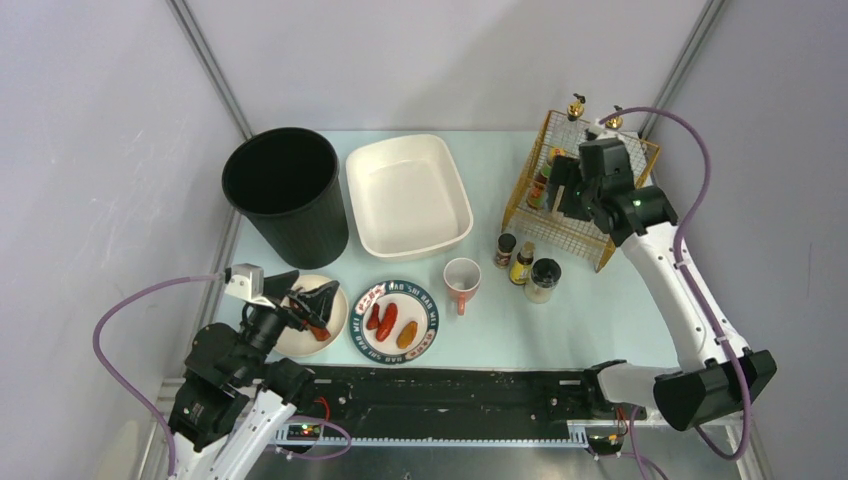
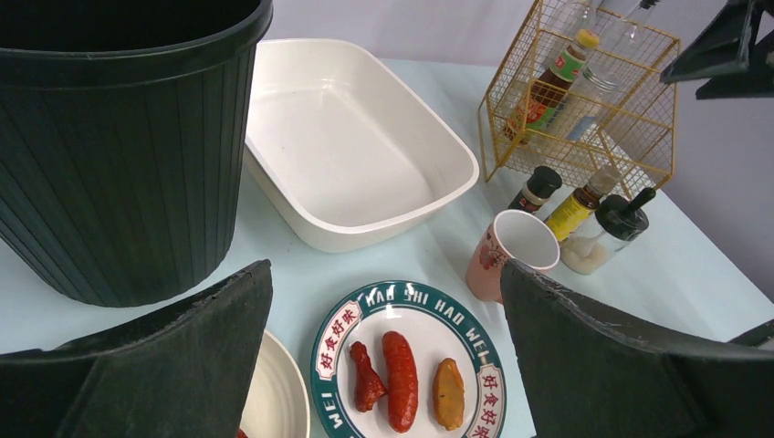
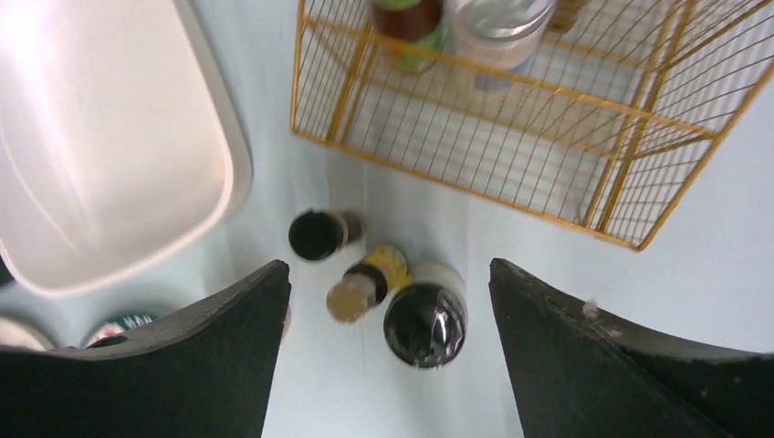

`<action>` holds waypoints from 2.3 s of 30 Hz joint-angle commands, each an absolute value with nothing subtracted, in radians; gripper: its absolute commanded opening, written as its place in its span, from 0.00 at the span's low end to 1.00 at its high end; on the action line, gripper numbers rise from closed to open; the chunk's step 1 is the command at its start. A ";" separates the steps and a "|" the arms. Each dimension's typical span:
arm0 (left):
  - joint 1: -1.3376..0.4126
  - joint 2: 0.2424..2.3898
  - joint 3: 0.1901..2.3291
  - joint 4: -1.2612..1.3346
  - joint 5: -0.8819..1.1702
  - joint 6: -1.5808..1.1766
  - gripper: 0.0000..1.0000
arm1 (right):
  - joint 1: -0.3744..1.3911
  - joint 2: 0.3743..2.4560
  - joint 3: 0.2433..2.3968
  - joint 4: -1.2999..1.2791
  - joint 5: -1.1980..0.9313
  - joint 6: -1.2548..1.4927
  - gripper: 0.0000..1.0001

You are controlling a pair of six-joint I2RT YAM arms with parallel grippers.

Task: Clear the kitchen counter

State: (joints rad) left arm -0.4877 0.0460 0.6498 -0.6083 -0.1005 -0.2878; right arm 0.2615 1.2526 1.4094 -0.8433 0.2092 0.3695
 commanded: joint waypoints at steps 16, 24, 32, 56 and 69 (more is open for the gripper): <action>-0.488 0.028 0.644 -0.590 -0.074 -0.283 0.98 | 0.458 1.076 1.114 -1.001 0.189 0.394 0.85; -0.488 0.023 0.644 -0.590 -0.070 -0.283 0.98 | 0.445 1.142 1.057 -0.960 0.231 0.425 0.85; -0.488 0.026 0.644 -0.590 -0.067 -0.282 0.98 | 0.414 1.216 1.012 -0.859 0.185 0.429 0.85; -0.488 0.029 0.644 -0.590 -0.079 -0.283 0.98 | 0.368 1.282 0.966 -0.747 0.185 0.420 0.66; -0.488 0.041 0.644 -0.590 -0.075 -0.284 0.98 | 0.404 1.132 1.012 -0.848 0.244 0.425 0.17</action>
State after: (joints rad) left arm -0.4877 0.0299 0.6498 -0.6083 -0.0757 -0.2878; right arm 0.3939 1.2167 0.9615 -0.8101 0.2085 0.4175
